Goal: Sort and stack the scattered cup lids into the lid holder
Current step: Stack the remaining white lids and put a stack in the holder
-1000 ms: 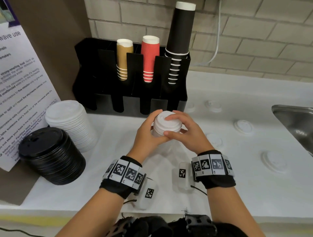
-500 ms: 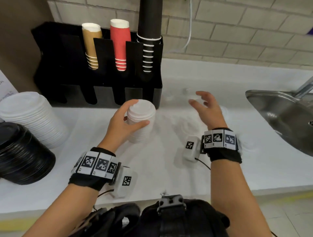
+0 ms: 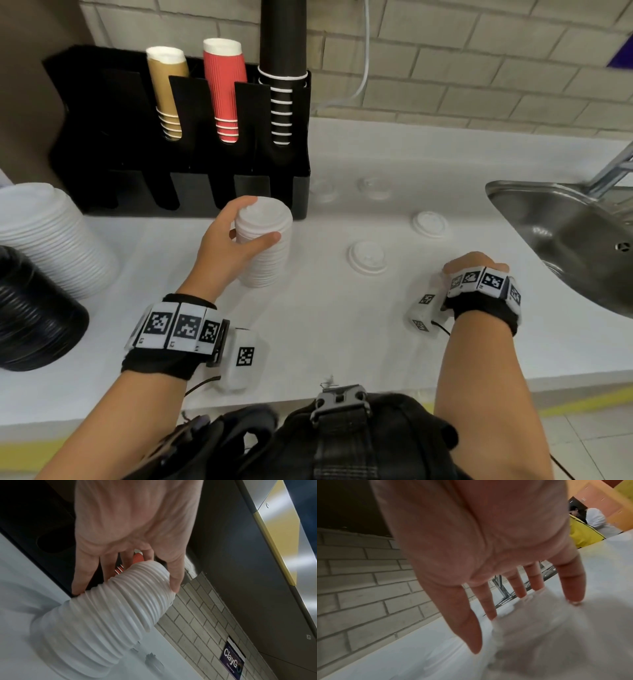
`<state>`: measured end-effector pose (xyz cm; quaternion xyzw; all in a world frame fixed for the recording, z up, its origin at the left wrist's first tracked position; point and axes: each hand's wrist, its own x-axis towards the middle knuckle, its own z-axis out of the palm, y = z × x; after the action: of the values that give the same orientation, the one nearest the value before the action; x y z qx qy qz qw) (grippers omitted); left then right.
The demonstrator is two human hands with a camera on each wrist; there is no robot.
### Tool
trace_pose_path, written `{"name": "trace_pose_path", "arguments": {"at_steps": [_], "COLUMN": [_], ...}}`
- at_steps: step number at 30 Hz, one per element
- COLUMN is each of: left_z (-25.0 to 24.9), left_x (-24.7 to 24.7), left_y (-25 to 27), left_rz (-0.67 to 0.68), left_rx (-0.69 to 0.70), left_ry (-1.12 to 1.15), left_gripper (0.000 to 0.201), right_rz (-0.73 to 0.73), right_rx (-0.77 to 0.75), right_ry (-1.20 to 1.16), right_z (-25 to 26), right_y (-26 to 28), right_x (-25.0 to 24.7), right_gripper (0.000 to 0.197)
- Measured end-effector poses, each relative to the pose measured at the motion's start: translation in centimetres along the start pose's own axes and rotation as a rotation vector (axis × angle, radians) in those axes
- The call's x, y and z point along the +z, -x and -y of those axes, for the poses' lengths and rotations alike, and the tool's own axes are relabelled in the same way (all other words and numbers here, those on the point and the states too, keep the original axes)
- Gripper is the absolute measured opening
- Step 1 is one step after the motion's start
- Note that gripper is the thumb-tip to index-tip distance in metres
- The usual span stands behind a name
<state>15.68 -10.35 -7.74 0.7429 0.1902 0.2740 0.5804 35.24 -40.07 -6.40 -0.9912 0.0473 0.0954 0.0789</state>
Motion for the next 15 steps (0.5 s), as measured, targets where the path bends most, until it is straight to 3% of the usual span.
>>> {"name": "trace_pose_path", "arguments": {"at_steps": [3, 8, 12, 15], "left_z": [-0.3, -0.6, -0.7, -0.6], "left_x": [0.1, 0.3, 0.1, -0.1], "left_y": [0.0, 0.0, -0.1, -0.1], "left_rz": [-0.007, -0.035, -0.03, -0.018], "left_rx": [-0.015, 0.006, 0.027, 0.021], "left_ry": [-0.01, -0.059, -0.083, -0.073], "left_gripper": [0.053, 0.055, 0.06, 0.068], "right_rz": [-0.086, -0.05, 0.053, 0.14], "right_rx": [0.034, -0.031, -0.013, -0.156], "right_ry": [-0.077, -0.103, -0.267, -0.411], "right_z": [0.0, 0.4, 2.4, 4.9], "right_y": [0.6, -0.4, -0.7, -0.2], "right_x": [-0.1, -0.2, -1.7, -3.0], "right_gripper": [0.028, 0.033, 0.045, 0.048]}}
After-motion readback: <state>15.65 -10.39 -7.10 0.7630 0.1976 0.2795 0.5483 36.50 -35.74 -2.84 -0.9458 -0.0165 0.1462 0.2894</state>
